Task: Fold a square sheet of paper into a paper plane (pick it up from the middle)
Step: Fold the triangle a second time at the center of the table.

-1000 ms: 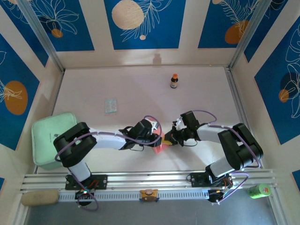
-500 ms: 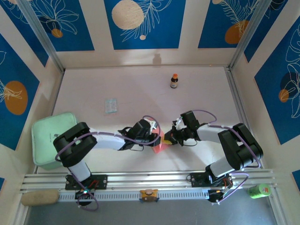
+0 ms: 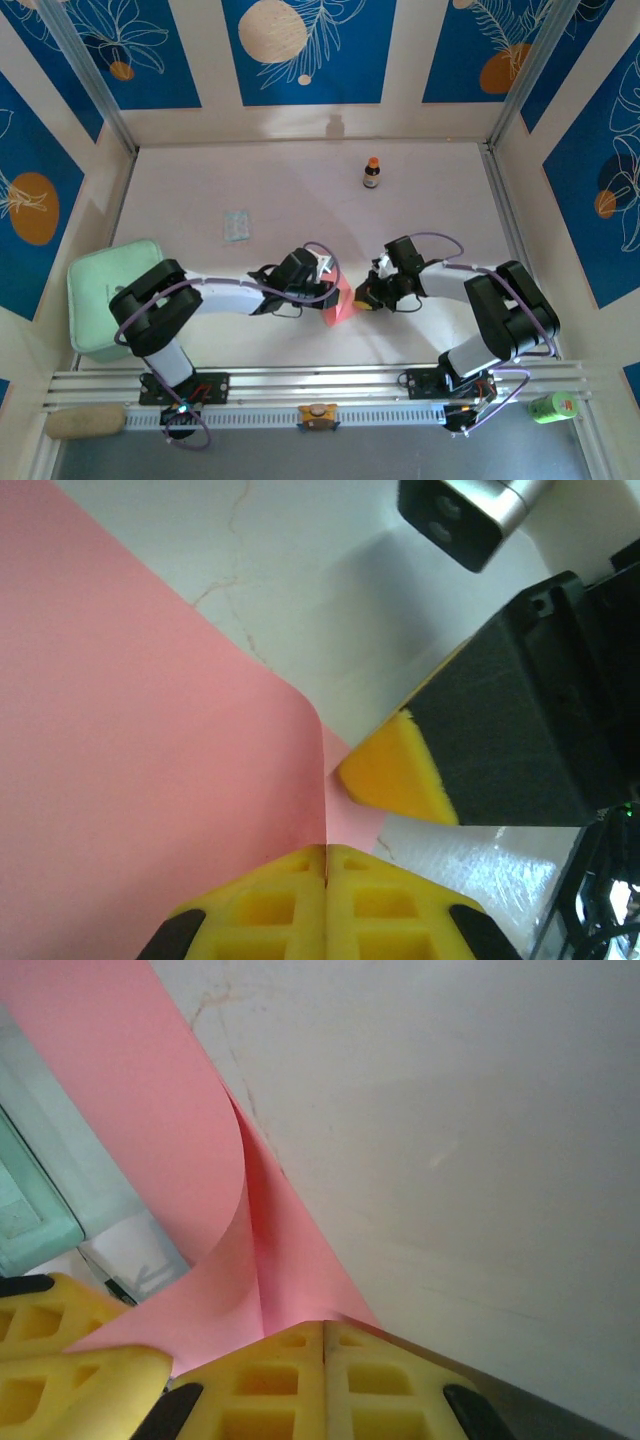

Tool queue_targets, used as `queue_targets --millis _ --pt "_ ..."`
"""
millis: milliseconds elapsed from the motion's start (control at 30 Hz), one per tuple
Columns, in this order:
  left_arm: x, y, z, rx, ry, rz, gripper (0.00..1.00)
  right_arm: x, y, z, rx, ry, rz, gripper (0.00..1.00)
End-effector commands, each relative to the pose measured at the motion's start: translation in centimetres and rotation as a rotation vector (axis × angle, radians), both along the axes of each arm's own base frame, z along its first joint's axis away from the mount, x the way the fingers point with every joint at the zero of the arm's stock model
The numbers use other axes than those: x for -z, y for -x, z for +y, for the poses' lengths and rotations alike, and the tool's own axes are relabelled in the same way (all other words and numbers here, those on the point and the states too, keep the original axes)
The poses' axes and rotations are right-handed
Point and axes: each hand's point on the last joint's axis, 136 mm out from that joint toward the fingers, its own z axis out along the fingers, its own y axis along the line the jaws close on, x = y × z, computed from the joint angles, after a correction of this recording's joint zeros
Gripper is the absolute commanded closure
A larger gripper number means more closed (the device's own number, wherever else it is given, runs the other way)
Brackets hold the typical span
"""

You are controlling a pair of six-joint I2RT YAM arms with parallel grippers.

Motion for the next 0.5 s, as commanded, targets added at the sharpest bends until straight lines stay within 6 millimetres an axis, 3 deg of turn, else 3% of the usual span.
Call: queue_targets --millis 0,200,467 --pt "-0.3 0.4 -0.8 0.086 -0.003 0.012 0.99 0.0 -0.4 0.2 -0.021 0.022 -0.013 1.00" --pt "-0.4 0.3 -1.5 0.134 -0.020 0.007 0.99 1.6 0.7 -1.4 -0.009 0.147 0.027 1.00" --pt "-0.9 0.1 -2.8 0.195 -0.014 0.009 0.99 0.9 1.9 -2.8 0.111 0.162 0.017 1.00"
